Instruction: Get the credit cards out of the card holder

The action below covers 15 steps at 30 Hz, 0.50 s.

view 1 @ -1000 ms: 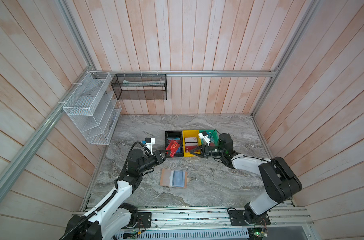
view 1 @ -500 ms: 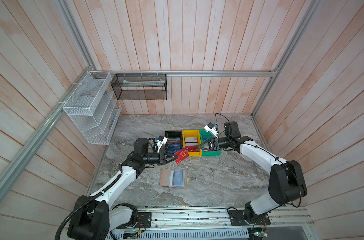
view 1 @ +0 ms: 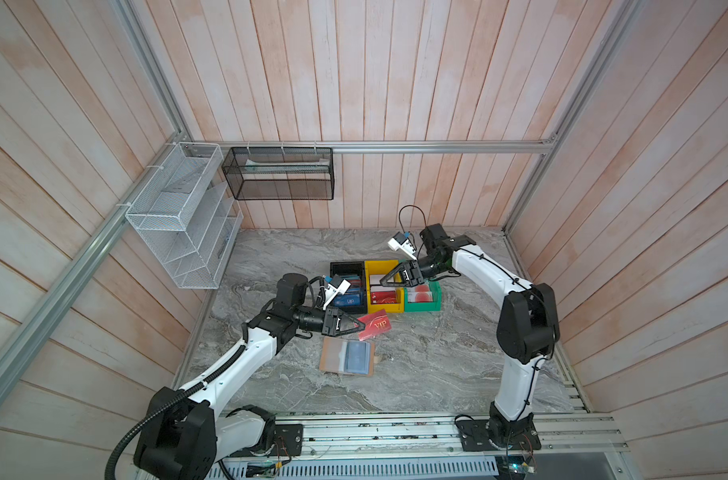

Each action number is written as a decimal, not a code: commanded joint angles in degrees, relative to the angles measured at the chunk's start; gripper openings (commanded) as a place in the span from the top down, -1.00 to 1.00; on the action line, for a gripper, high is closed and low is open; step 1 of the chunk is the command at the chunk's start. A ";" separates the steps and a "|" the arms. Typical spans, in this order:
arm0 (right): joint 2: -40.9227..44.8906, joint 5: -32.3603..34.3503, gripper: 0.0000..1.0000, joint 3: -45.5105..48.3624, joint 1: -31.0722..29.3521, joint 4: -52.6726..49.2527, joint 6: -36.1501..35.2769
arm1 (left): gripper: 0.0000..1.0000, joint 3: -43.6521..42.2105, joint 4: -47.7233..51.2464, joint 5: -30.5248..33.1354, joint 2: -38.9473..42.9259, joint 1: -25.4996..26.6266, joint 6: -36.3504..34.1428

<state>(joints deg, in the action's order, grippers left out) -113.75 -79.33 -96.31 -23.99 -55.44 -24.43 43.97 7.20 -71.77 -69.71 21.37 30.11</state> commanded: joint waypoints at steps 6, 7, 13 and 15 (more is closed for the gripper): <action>-1.94 1.91 0.45 -2.42 -6.19 -17.06 -15.92 | 1.00 1.14 2.80 -1.45 -1.87 0.10 -3.36; -1.43 1.85 0.46 -1.91 -6.23 -16.45 -15.56 | 1.00 1.20 3.19 -1.45 -2.00 0.08 -3.55; 1.90 2.86 0.44 0.22 -6.16 -14.52 -13.98 | 1.00 1.44 4.85 -1.80 -3.28 0.08 -4.70; 2.98 3.25 0.41 0.92 -6.16 -14.35 -14.17 | 1.00 1.39 4.96 -1.81 -3.54 0.08 -4.80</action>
<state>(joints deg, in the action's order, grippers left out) -113.58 -76.75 -96.33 -30.13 -68.86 -37.36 44.58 11.09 -72.07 -72.79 21.34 27.14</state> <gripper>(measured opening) 0.294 0.054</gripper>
